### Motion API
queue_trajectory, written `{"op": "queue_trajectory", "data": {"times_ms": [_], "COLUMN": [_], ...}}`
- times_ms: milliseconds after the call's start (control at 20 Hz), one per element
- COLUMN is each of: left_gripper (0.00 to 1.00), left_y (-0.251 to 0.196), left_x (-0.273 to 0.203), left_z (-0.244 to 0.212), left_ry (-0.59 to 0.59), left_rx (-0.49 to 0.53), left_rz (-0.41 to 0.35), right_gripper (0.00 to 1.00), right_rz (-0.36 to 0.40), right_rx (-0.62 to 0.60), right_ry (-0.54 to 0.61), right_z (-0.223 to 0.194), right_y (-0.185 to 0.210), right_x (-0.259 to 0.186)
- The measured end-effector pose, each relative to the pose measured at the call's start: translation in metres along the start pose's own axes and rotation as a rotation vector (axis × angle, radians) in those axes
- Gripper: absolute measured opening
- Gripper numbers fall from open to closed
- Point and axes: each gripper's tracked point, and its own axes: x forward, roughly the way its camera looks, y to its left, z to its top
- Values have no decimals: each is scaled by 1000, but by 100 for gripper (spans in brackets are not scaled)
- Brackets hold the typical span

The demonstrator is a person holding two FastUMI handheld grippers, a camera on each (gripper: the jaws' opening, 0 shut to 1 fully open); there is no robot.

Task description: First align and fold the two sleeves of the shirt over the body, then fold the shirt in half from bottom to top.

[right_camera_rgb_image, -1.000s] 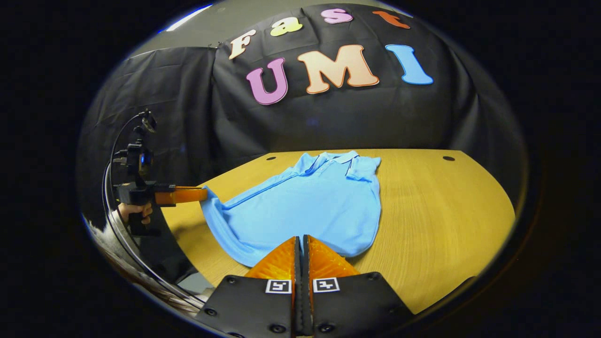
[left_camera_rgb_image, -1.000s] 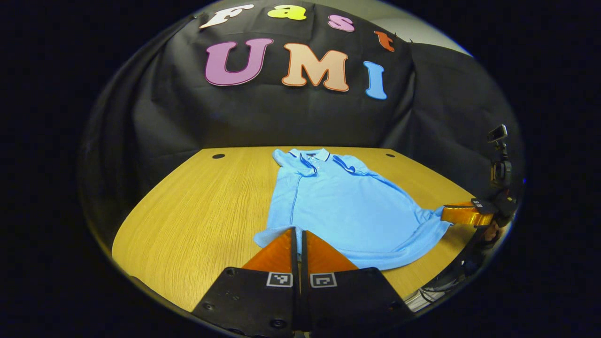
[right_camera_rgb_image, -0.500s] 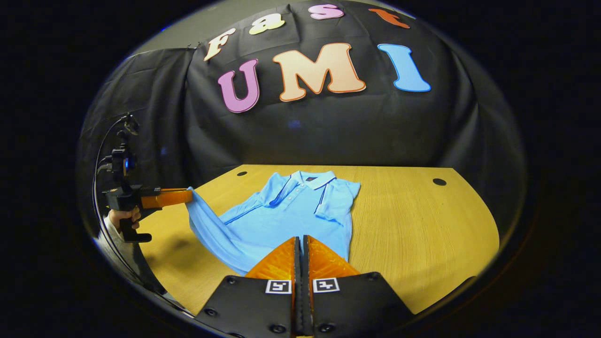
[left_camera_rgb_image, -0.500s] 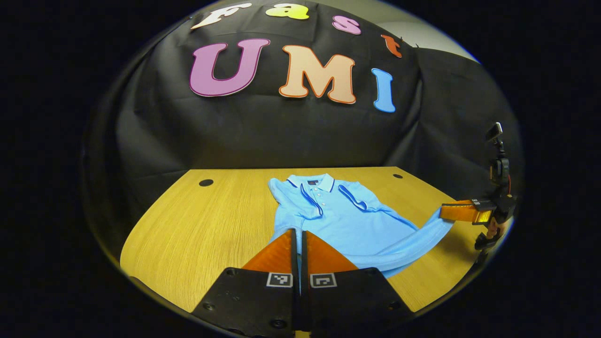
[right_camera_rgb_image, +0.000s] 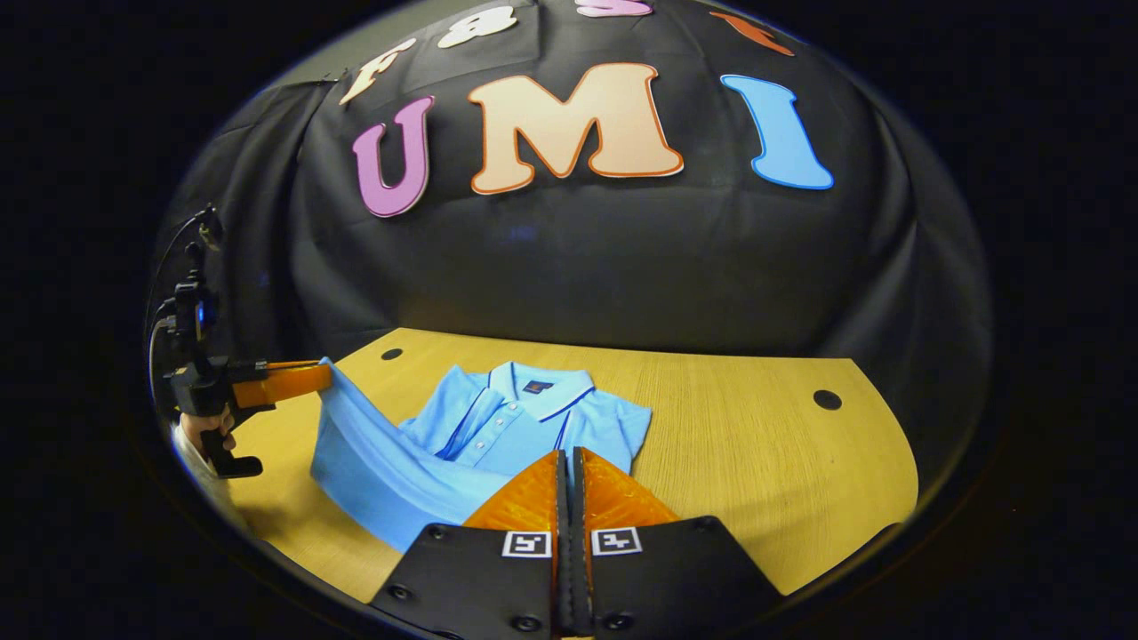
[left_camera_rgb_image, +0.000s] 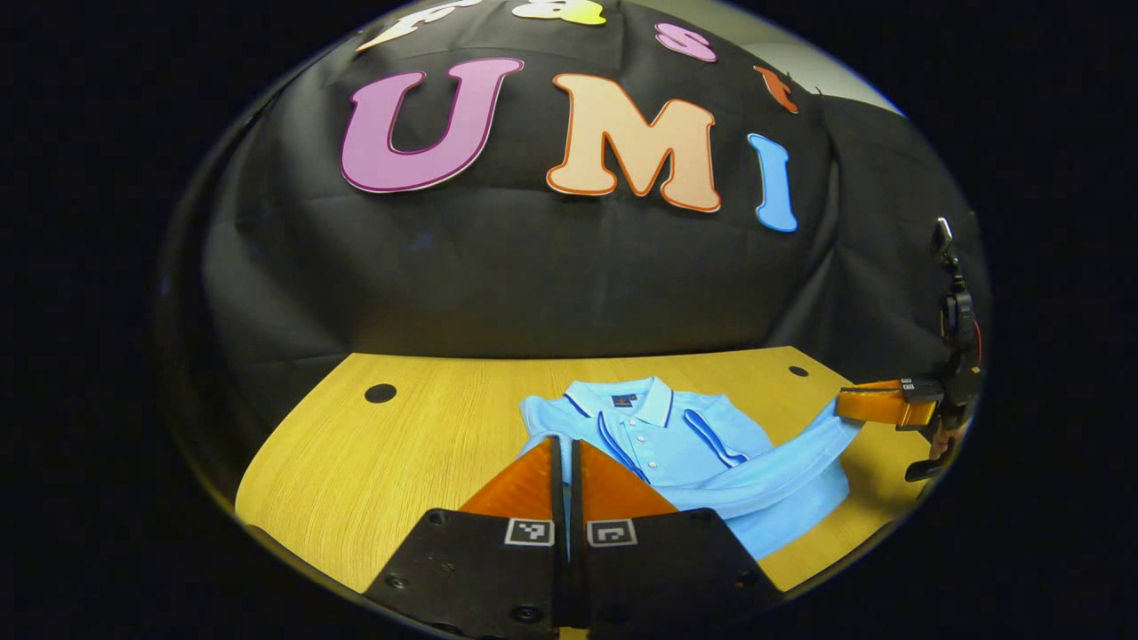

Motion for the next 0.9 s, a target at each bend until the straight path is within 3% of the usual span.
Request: {"op": "queue_trajectory", "data": {"times_ms": [150, 350, 700, 850, 900], "left_gripper": [0, 0, 0, 11, 33], "left_y": [10, 27, 32, 28, 27], "left_x": [42, 91, 125, 116, 111], "left_z": [1, -5, -27, -25, -24], "left_ry": [5, 6, 16, 25, 27], "left_rx": [25, 36, 58, 45, 41], "left_rz": [46, 92, 138, 138, 137], "right_gripper": [2, 2, 2, 3, 4], "right_rz": [-55, -102, -119, -103, -85], "right_rx": [-16, 37, 127, 129, 133], "right_ry": [-1, 36, 48, 41, 34], "right_z": [11, -8, -25, -22, -19], "right_y": [-16, -35, -50, -45, -41], "right_x": [46, 95, 120, 117, 112]}}
